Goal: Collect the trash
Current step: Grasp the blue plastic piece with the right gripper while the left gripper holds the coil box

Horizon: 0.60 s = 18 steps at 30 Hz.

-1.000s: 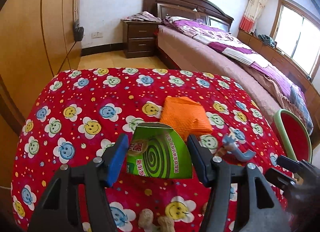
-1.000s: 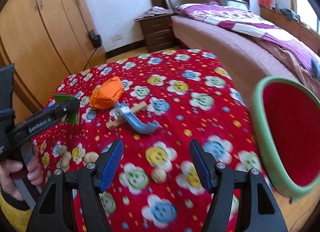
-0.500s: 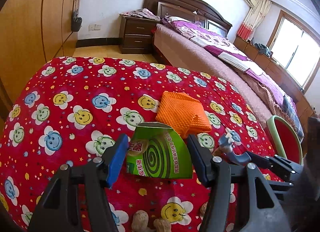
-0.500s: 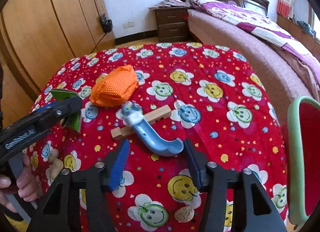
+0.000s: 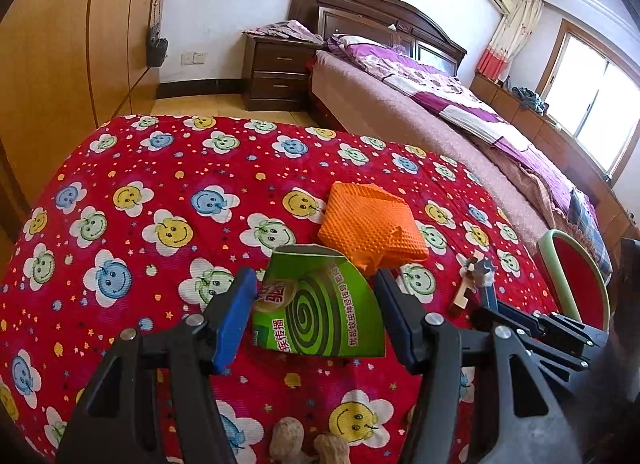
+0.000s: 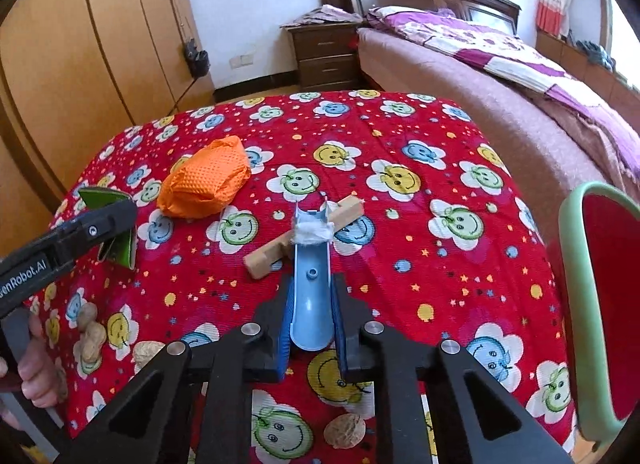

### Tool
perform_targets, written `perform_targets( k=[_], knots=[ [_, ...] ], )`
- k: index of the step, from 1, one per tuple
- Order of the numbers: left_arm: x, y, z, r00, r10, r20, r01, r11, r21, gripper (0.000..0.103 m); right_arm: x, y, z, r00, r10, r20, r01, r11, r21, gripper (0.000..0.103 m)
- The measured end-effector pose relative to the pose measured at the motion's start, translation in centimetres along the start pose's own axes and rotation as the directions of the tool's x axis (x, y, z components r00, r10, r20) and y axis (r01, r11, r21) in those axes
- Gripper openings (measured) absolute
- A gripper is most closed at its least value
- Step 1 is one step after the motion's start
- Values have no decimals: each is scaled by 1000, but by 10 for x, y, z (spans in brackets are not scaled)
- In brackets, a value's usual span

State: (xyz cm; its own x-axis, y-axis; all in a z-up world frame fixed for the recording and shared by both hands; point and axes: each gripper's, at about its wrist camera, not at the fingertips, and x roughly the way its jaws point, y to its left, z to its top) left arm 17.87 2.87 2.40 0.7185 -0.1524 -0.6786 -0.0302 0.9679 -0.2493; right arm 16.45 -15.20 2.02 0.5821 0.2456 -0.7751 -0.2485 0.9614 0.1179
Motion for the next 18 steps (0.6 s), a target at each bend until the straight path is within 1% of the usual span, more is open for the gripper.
perform_targets(
  k=[6, 13, 18],
  knots=[
    [-3, 4, 0, 1000, 8, 0, -8, 1000, -14, 62, -3, 4, -3, 1000, 14, -6, -14, 1000, 3, 17],
    [-13, 8, 2, 1000, 1, 0, -1, 1000, -23, 62, -14, 6, -11, 998, 67, -5, -67, 997, 41, 17],
    [-21, 1, 5, 1000, -3, 3, 3, 1000, -5, 62, -32, 7, -19, 995, 95, 21, -96, 993, 69, 17]
  ],
)
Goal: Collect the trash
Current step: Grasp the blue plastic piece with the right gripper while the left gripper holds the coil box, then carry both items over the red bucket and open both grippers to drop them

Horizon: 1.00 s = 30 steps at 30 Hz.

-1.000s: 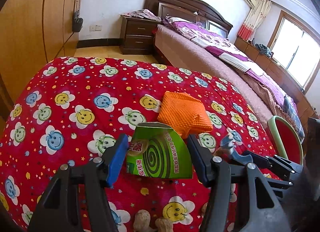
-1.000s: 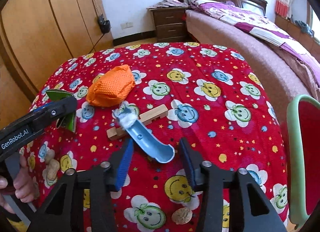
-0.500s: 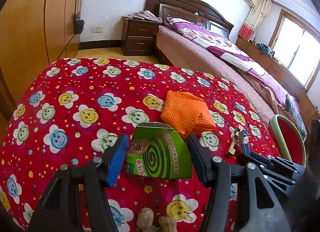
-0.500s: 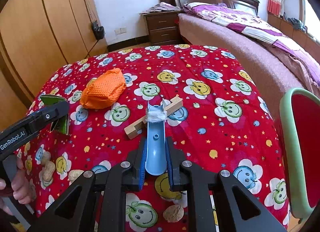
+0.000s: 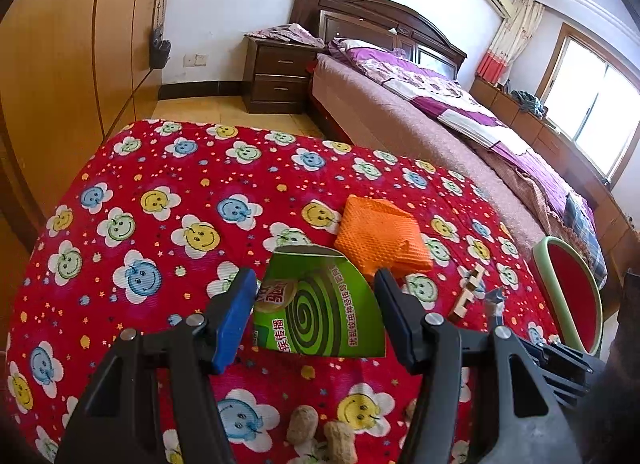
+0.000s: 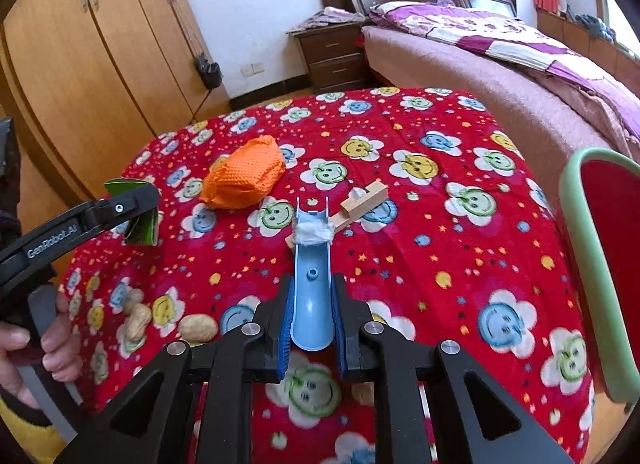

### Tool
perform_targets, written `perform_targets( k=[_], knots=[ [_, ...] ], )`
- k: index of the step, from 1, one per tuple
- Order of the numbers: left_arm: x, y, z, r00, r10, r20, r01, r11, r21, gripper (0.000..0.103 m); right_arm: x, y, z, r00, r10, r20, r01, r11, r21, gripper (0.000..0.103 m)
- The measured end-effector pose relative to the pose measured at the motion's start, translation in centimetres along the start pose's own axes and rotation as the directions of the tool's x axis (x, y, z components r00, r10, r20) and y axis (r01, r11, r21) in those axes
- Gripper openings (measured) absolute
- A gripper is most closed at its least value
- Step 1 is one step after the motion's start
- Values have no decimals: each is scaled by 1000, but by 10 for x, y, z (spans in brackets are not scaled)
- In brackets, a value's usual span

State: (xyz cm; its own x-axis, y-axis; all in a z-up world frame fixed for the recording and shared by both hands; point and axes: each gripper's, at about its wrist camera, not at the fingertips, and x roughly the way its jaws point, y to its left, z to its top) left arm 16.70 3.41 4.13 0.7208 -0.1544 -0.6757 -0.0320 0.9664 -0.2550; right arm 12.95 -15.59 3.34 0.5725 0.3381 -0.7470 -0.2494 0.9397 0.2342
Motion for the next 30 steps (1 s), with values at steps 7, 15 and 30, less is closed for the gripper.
perform_targets(
  k=[7, 15, 30],
  knots=[
    [-16, -20, -1, 999, -34, 5, 34, 999, 39, 62, -36, -14, -8, 997, 19, 74, -24, 997, 67, 17],
    [-28, -62, -3, 995, -98, -13, 99, 991, 89, 62, -81, -50, -20, 986, 1, 169, -28, 988, 154, 17],
    [-19, -174, -14, 976, -202, -78, 215, 947, 240, 62, -142, -131, -44, 953, -110, 282, 27, 959, 282, 17]
  ],
)
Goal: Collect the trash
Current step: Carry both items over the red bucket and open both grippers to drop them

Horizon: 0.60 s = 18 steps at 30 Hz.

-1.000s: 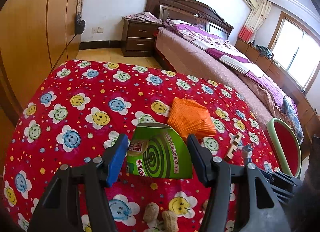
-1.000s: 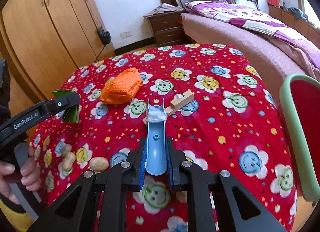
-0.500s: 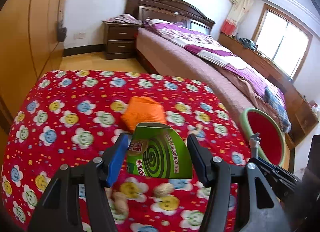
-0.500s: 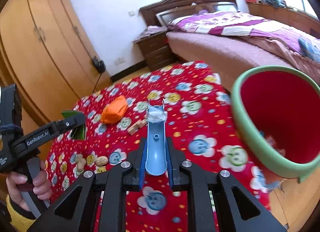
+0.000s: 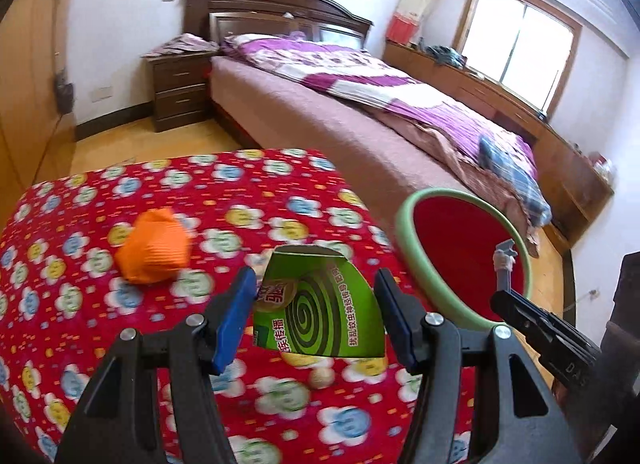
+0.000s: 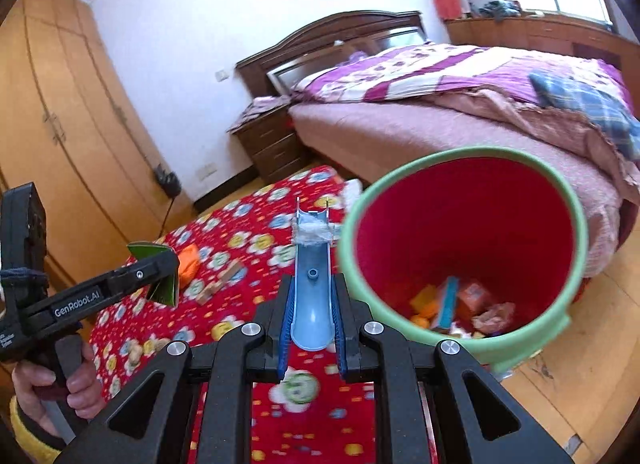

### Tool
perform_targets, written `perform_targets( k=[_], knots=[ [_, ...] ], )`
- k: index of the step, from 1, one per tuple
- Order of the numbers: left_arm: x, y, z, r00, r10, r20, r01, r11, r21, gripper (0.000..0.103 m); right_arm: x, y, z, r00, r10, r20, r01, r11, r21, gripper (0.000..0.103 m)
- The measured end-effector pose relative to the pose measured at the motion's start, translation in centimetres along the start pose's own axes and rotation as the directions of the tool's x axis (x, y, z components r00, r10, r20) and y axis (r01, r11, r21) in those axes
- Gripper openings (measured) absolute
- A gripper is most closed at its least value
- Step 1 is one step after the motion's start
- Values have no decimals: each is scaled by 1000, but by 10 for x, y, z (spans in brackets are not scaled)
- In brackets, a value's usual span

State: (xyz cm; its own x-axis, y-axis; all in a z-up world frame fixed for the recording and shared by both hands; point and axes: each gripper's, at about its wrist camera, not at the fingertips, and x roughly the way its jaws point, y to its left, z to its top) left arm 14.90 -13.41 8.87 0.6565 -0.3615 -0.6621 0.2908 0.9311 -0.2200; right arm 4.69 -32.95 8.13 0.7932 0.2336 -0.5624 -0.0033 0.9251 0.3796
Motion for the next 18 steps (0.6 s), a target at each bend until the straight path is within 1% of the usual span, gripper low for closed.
perform_targets(
  k=[4, 9, 18],
  knots=[
    [16, -30, 5, 999, -28, -16, 28, 999, 41, 62, -5, -26, 4, 999, -40, 21, 39, 998, 39, 17],
    [37, -64, 11, 998, -54, -43, 58, 994, 93, 62, -10, -54, 6, 997, -66, 40, 62, 994, 90, 17],
    [69, -111, 16, 993, -93, -79, 106, 980, 170, 62, -9, -95, 9, 993, -116, 39, 109, 982, 153, 17]
  ],
)
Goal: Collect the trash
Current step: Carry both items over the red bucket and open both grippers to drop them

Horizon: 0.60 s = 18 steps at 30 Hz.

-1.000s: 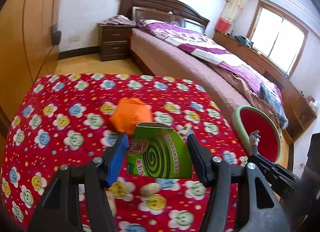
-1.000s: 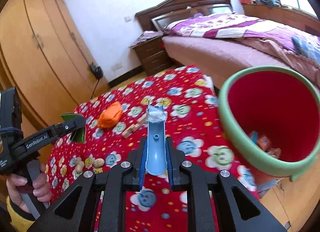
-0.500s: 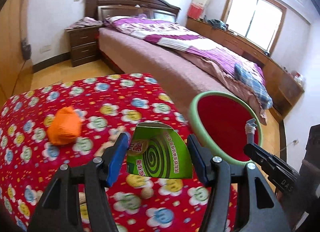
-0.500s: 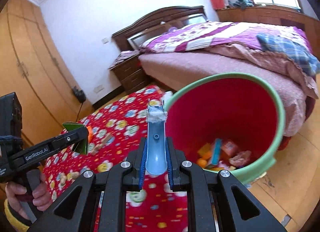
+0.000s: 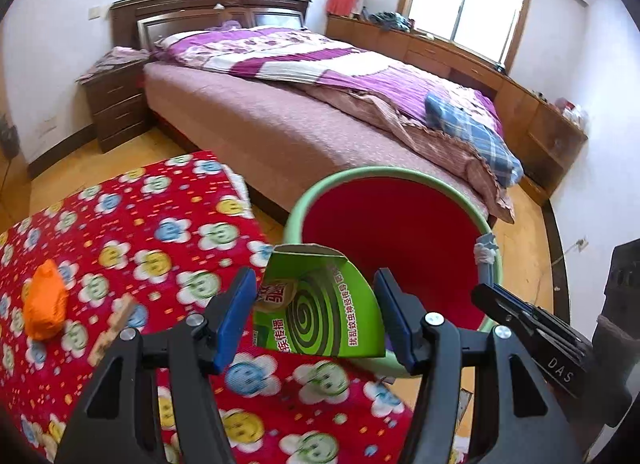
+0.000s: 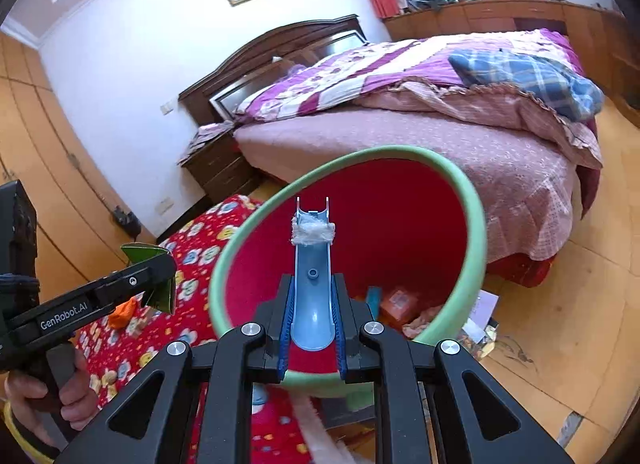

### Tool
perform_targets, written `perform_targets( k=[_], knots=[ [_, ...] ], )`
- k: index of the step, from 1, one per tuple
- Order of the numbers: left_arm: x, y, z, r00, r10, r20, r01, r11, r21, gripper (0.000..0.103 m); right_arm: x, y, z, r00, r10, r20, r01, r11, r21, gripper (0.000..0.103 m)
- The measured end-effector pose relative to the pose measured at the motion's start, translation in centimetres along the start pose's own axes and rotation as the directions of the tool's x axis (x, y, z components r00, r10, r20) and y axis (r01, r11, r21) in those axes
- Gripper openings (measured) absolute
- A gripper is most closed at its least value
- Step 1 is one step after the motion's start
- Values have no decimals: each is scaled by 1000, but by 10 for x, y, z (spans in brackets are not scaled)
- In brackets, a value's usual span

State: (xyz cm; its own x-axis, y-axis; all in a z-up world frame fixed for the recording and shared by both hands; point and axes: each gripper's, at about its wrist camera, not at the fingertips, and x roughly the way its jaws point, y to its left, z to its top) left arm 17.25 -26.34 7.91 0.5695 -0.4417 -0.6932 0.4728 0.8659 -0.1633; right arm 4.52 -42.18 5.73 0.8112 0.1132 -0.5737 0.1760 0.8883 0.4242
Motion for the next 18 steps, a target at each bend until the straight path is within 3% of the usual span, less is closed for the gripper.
perform_targets(
  k=[11, 18],
  knots=[
    [32, -21, 4, 997, -59, -43, 61, 997, 48, 62, 8, -16, 1, 999, -33, 2, 33, 999, 9, 19],
    [40, -20, 4, 997, -53, -64, 55, 998, 36, 64, 13, -17, 1, 1000, -23, -9, 23, 999, 24, 20]
  ],
)
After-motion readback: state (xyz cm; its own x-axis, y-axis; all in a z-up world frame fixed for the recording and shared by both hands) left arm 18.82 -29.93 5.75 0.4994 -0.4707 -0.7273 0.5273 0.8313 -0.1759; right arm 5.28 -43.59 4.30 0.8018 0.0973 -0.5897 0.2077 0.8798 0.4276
